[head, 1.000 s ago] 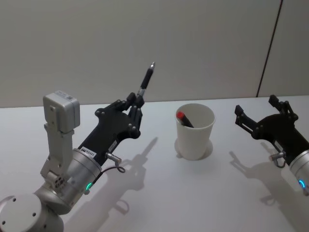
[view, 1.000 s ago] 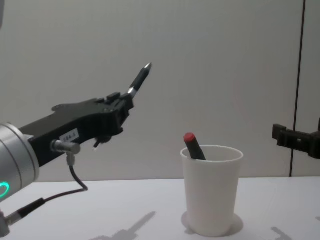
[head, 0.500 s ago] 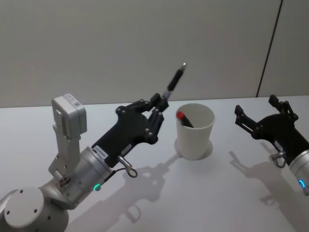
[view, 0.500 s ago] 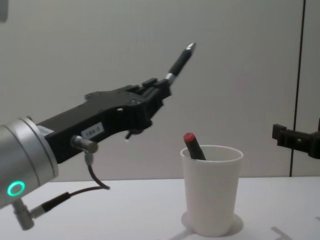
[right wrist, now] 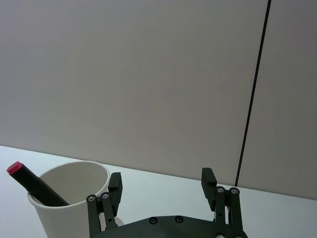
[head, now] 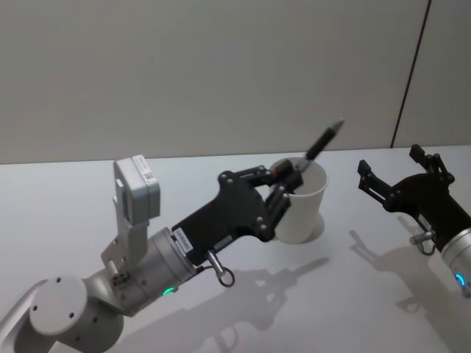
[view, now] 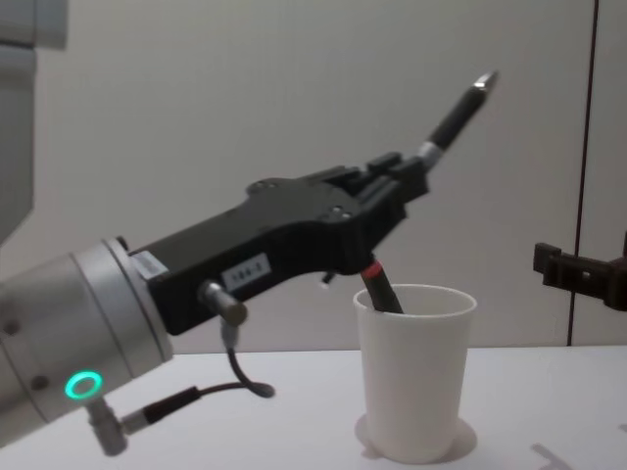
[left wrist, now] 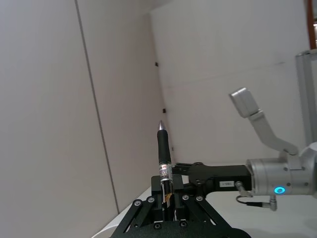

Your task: Place the pen into the pen holder.

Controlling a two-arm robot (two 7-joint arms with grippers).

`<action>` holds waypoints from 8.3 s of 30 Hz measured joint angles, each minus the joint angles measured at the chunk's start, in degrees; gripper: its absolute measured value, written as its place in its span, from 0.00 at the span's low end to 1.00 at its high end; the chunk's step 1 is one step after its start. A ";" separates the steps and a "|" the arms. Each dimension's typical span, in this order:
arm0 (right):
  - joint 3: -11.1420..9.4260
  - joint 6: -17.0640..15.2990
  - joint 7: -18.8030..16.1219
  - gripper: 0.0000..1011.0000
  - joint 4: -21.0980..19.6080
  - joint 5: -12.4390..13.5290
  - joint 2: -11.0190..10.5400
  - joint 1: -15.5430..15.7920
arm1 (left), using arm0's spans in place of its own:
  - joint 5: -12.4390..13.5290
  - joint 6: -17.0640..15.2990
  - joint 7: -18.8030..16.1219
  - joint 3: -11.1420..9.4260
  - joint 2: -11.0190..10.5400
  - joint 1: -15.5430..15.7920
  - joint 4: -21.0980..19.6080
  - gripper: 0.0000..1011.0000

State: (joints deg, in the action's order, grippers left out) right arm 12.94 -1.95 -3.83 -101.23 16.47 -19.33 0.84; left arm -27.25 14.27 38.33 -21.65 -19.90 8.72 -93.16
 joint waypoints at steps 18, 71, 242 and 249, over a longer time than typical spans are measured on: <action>-0.01 0.00 -0.03 0.99 -0.01 0.02 0.00 0.01 | 0.88 0.95 5.45 -1.47 1.79 1.82 2.32 0.13; -9.91 -8.10 -20.72 0.99 -14.44 32.51 -16.81 11.81 | 1.12 1.21 7.05 -1.92 2.36 2.40 3.07 0.13; 1.11 -6.23 -15.75 0.12 -11.93 51.79 -9.15 5.39 | 1.12 1.21 7.06 -1.92 2.36 2.39 3.06 0.13; 1.11 -6.23 -15.76 0.12 -11.94 51.79 -9.15 5.40 | 1.12 1.21 7.06 -1.92 2.36 2.39 3.06 0.23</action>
State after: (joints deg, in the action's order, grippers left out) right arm 14.05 -8.18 -19.59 -113.17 68.26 -28.49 6.23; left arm -26.13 15.48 45.39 -23.57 -17.54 11.11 -90.10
